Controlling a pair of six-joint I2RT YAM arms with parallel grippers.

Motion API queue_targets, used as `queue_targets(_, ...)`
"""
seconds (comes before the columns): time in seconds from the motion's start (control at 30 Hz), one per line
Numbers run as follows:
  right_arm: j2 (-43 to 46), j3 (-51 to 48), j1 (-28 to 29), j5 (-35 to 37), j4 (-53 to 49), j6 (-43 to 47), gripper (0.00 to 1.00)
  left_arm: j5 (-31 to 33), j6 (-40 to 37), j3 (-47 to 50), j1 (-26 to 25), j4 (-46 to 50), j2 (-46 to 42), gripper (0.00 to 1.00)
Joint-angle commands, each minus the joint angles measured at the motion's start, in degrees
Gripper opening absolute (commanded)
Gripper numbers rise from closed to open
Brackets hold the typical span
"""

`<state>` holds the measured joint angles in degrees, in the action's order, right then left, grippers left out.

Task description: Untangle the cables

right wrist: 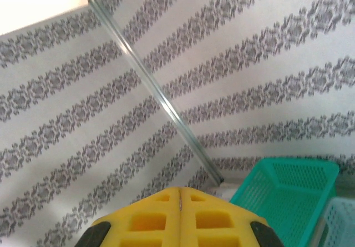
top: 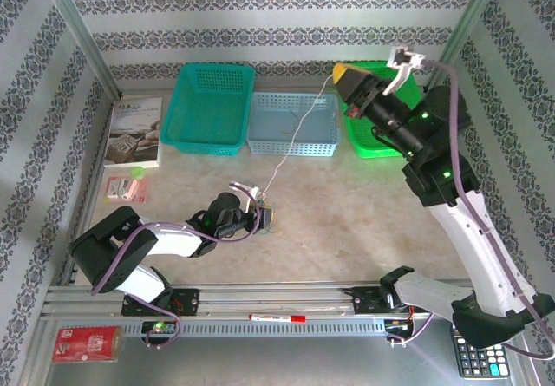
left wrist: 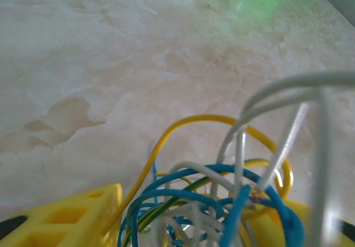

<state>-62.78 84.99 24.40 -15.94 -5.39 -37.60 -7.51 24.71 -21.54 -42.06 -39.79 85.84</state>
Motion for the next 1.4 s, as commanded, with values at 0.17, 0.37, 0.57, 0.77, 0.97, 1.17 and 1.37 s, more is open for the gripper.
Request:
queue_targets(0.17, -1.38, 8.31, -4.58, 0.8, 1.98, -1.59, 0.0, -0.27, 1.44, 1.56, -0.83, -4.13, 1.43, 0.52)
queue_targets(0.37, -2.59, 14.32, -8.22, 0.51, 2.21, -2.92, 0.0, -0.23, 1.73, 2.43, -0.87, -5.02, 1.83, 0.51)
queue_targets(0.57, -5.13, 18.92, -9.58, -0.83, 1.27, -3.31, 0.0, -0.26, 2.22, 2.91, -0.87, -6.05, 1.63, 0.52)
queue_targets(0.77, -5.11, 15.23, -10.74, 0.7, 0.63, -1.11, 0.0, -1.42, 4.43, 1.85, -0.84, -4.94, -2.34, 0.72)
queue_targets(0.97, -5.77, 10.01, -11.58, 1.96, 1.21, 1.44, 0.0, -1.6, 5.44, -1.58, -0.87, 2.5, -10.26, 1.0)
queue_targets(1.17, -9.22, 7.65, -12.09, 3.82, 2.21, 4.94, 0.0, 0.53, 5.3, -5.44, -0.83, 12.07, -18.35, 1.0)
queue_targets(1.37, -15.52, 10.11, -14.7, 6.78, 2.92, 9.28, 0.0, 3.9, 5.57, -7.79, -0.83, 19.03, -24.87, 1.0)
